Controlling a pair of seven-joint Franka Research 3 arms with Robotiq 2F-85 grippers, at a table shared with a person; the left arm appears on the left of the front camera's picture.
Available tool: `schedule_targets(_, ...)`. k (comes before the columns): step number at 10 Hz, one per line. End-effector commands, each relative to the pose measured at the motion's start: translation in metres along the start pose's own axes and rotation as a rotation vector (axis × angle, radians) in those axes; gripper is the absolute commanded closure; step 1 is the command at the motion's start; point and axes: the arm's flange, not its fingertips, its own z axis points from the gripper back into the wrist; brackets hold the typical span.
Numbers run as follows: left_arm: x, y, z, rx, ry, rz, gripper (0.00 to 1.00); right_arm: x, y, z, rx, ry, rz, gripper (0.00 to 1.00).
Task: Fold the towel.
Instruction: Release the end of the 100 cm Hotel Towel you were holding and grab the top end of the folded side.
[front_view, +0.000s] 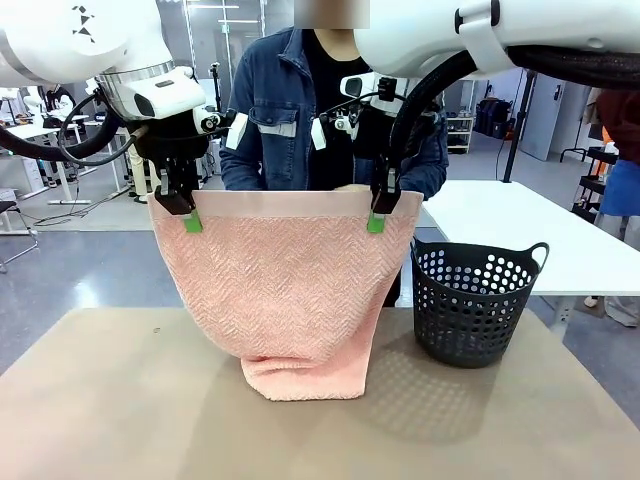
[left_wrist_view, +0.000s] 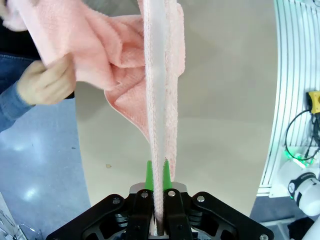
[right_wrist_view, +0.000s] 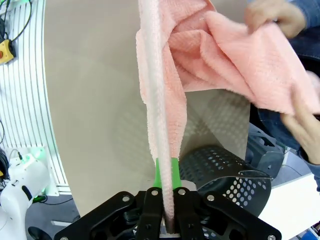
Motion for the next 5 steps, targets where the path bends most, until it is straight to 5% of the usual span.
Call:
schedule_targets(1,-0.0012,0.0003,0.0009,0.002,0.002,-0.002,1.00,-0.0005,-0.0001,-0.0003,0.003,-0.007,0.006,1.00)
schedule_targets(5,-0.0012,0.0003,0.0009,0.002,0.002,-0.002,1.00,-0.0005,-0.0001,-0.0003,0.003,-0.007,0.006,1.00)
